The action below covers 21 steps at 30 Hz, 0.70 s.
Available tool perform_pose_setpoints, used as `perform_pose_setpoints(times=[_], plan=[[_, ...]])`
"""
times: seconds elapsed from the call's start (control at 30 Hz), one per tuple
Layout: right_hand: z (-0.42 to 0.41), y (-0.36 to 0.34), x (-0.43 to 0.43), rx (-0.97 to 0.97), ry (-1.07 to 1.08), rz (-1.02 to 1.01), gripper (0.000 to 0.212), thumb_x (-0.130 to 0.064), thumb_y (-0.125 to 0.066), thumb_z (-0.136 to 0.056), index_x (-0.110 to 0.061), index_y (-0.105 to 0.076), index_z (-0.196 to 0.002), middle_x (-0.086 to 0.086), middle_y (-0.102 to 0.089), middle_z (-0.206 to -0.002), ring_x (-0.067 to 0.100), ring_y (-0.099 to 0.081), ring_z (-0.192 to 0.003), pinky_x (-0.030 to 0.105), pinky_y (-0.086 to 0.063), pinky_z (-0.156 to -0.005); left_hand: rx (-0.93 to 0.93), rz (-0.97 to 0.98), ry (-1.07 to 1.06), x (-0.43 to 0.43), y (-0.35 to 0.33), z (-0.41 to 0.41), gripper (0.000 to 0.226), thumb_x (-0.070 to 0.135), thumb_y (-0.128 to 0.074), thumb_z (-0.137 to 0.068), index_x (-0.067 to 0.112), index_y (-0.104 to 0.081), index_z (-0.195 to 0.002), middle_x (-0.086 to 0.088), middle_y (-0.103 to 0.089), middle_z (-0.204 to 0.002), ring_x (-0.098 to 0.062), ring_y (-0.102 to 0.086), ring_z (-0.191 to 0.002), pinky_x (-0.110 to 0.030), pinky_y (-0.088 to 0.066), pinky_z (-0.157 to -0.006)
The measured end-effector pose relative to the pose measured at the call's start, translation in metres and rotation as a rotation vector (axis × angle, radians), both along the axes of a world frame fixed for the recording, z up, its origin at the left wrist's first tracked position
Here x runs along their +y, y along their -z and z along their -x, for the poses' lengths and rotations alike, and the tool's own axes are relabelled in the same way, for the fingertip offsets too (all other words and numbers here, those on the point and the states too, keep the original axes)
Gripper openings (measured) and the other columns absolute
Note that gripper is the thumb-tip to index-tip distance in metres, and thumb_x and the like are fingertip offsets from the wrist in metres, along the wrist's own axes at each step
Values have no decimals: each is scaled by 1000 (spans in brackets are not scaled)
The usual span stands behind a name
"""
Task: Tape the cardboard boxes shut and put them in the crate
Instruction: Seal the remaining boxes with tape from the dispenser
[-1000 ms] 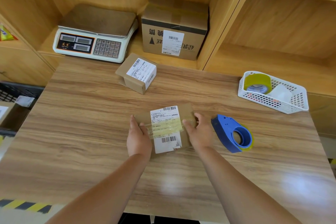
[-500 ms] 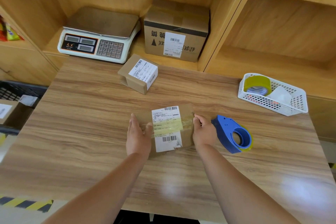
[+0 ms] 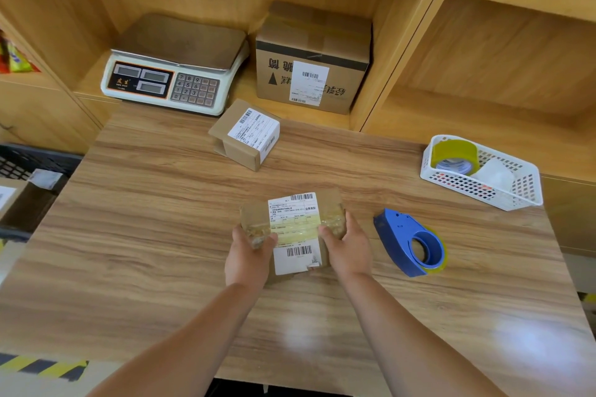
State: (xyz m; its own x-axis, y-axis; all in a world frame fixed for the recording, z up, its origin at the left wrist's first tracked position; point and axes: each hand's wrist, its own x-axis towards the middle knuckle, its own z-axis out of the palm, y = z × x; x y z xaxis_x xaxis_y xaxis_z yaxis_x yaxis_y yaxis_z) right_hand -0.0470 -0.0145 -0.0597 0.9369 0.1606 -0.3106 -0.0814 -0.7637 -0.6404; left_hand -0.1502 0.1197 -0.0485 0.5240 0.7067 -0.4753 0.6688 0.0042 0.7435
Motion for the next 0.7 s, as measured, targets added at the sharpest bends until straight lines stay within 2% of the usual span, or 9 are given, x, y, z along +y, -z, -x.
perform_pose_setpoints(times=[0.13,0.27,0.33,0.43,0.5,0.6,0.63,0.7], plan=[[-4,1,-3,-18,23,-19,59,-42,-54,-92,-17,-41,-143,7,-60,-128,26,-53,-121,38,-43,-97,-16,-4,15,1,3,1,34,37,-50,-95,11,-40,-116,-1,-56,-97,-27,-55,-89,-33,-42,-70],[-7,-4,-4,0,53,-90,48,-31,-50,-97,-13,-43,-142,5,-51,-141,20,-45,-131,25,-34,-102,-36,-9,15,1,5,0,26,36,-42,-99,13,-38,-109,-1,-56,-91,-27,-55,-84,-36,-46,-67],[-7,-6,-4,19,88,-150,44,-28,-48,-99,-11,-46,-140,5,-51,-141,18,-44,-132,18,-30,-100,-46,-14,11,2,4,1,22,33,-37,-100,12,-37,-104,-3,-55,-87,-27,-53,-80,-35,-41,-63],[-7,-10,-5,54,146,-222,40,-24,-47,-100,-10,-50,-137,4,-52,-140,16,-45,-131,14,-27,-98,-89,30,-37,1,3,3,20,31,-30,-102,13,-39,-102,-6,-55,-87,-22,-49,-72,-33,-36,-62],[-8,-11,-6,80,165,-256,39,-23,-46,-100,-8,-50,-136,6,-52,-139,17,-45,-130,15,-28,-99,-130,64,-78,2,2,5,25,31,-26,-103,15,-44,-109,-8,-58,-94,-15,-48,-71,-32,-36,-66],[-6,-13,-7,110,158,-232,41,-28,-45,-100,-8,-53,-135,7,-56,-134,21,-48,-128,25,-34,-104,-161,134,-104,5,5,9,37,32,-25,-103,16,-47,-128,-4,-58,-107,-16,-53,-85,-30,-38,-77],[-5,-13,-8,115,148,-223,39,-30,-45,-100,-8,-58,-129,8,-62,-126,23,-53,-123,29,-40,-100,-160,159,-111,8,7,10,40,34,-25,-103,16,-46,-133,-4,-58,-115,-20,-54,-98,-32,-40,-86],[0,-15,-9,122,122,-226,33,-36,-48,-97,-11,-66,-107,5,-70,-101,22,-62,-101,28,-47,-78,-139,209,-130,12,9,13,45,37,-26,-102,17,-44,-138,-7,-55,-130,-26,-49,-119,-41,-38,-104]])
